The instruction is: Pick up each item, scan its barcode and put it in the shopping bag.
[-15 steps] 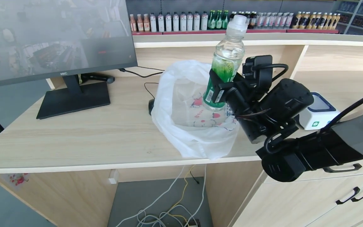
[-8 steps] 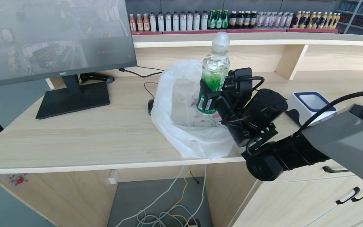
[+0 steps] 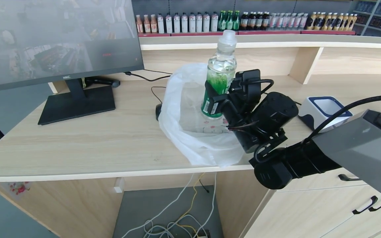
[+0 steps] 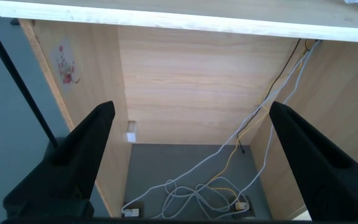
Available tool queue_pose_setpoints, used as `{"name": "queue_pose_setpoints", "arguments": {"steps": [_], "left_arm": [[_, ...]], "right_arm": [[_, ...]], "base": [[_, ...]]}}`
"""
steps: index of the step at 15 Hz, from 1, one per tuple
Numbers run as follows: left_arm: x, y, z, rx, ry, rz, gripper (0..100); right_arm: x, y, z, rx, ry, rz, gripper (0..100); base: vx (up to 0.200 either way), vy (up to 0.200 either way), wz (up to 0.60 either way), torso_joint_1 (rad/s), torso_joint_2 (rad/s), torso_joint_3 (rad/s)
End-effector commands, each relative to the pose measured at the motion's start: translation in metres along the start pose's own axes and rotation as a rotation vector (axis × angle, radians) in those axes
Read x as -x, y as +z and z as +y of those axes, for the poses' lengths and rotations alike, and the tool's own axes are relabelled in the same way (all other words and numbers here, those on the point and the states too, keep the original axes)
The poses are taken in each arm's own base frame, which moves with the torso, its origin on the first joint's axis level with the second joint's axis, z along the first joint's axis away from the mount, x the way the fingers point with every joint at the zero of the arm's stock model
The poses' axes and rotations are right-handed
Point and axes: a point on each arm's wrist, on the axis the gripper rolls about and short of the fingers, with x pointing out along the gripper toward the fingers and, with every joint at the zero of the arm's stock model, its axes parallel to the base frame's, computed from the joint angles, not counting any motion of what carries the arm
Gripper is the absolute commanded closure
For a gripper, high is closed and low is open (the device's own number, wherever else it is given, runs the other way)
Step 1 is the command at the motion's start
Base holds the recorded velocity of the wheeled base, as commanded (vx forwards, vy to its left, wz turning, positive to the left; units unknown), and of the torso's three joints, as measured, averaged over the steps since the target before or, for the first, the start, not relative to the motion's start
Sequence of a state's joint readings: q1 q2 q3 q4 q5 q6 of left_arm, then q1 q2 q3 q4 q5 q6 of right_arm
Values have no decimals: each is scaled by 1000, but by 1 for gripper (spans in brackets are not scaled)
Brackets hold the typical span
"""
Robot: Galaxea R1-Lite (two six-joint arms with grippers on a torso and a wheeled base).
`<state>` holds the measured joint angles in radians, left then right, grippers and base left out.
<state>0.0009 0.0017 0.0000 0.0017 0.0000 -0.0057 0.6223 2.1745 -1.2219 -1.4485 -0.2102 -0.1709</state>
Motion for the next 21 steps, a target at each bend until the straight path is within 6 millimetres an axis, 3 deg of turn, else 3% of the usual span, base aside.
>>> {"name": "queue_pose_setpoints", "arguments": {"steps": [1,5,15,21], "left_arm": [[0,0,0,0,1,0,0],[0,0,0,0,1,0,0],[0,0,0,0,1,0,0],[0,0,0,2,1,0,0]], "right_arm": [[1,7,9,-9,24,-17,100],[6,8,34,-34,72,-14,100],[9,-24,41,-18,86,51,100],[11,-30,44,-18,93,66,100]], "base": [[0,0,0,0,0,0],[0,0,0,0,0,0],[0,0,0,0,0,0],[0,0,0,0,0,0]]}}
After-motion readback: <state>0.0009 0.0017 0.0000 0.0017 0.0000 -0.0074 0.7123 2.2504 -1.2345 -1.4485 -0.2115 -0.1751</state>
